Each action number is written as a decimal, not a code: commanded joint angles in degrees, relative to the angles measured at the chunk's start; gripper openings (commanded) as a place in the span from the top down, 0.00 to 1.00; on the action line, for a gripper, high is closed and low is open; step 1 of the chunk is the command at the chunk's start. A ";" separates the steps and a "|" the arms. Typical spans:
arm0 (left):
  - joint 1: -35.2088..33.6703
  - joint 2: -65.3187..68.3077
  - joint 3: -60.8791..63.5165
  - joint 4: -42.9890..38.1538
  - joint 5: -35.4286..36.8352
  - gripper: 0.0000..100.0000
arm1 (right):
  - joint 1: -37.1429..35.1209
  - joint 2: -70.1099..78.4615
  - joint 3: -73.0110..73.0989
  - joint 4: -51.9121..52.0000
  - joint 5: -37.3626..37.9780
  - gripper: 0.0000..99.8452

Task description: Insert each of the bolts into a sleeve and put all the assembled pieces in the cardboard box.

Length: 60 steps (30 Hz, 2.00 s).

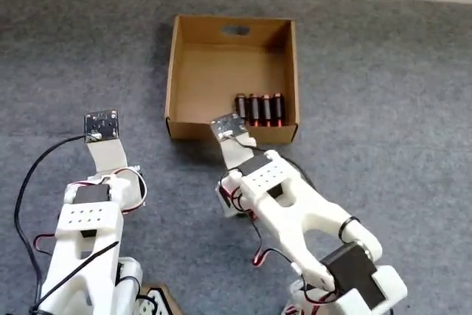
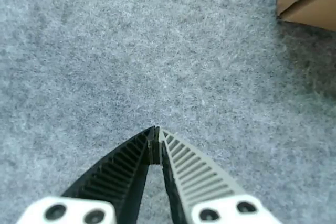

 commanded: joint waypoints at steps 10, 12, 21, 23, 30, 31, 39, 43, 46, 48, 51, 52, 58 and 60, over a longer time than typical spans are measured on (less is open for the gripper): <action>-0.75 -0.22 -0.13 -0.70 -0.09 0.99 | -0.04 1.45 -6.29 5.58 3.60 1.00; -0.75 -0.13 -0.13 -0.70 0.00 0.99 | 0.57 -1.63 -11.30 11.65 5.54 0.99; -0.31 -0.31 -2.24 -0.44 0.09 0.99 | 16.48 -31.16 -13.23 15.08 13.89 0.99; 0.92 -0.31 -5.14 1.76 0.09 0.99 | 20.97 -36.62 -8.22 14.02 13.98 0.99; 14.46 0.13 -20.62 16.97 -0.26 0.89 | 33.98 -57.54 9.01 12.88 13.89 0.99; 16.75 0.22 -23.25 18.11 -0.26 0.90 | 35.38 -60.53 11.82 12.09 13.89 0.99; 42.42 0.31 -29.58 22.07 0.00 0.89 | 44.18 -78.20 31.43 6.99 7.47 0.99; 46.29 0.66 -26.95 14.95 0.09 0.86 | 50.68 -83.47 32.57 7.16 4.13 0.99; 48.48 5.23 -25.19 9.58 0.09 0.83 | 53.93 -85.41 32.84 7.08 1.49 0.99; 49.71 10.59 -25.63 6.33 0.09 0.84 | 55.78 -85.58 32.84 6.81 0.88 0.99; 51.03 20.44 -29.23 3.78 0.18 0.84 | 57.36 -85.58 32.84 6.73 -0.88 0.99; 51.38 23.60 -31.25 3.78 0.18 0.84 | 57.45 -85.58 32.84 6.73 -0.97 0.99; 53.58 38.55 -41.36 3.69 0.18 0.84 | 57.19 -85.58 32.84 6.73 -0.97 0.99; 54.20 42.07 -43.91 3.69 0.18 0.84 | 57.19 -85.58 32.84 6.73 -0.97 0.99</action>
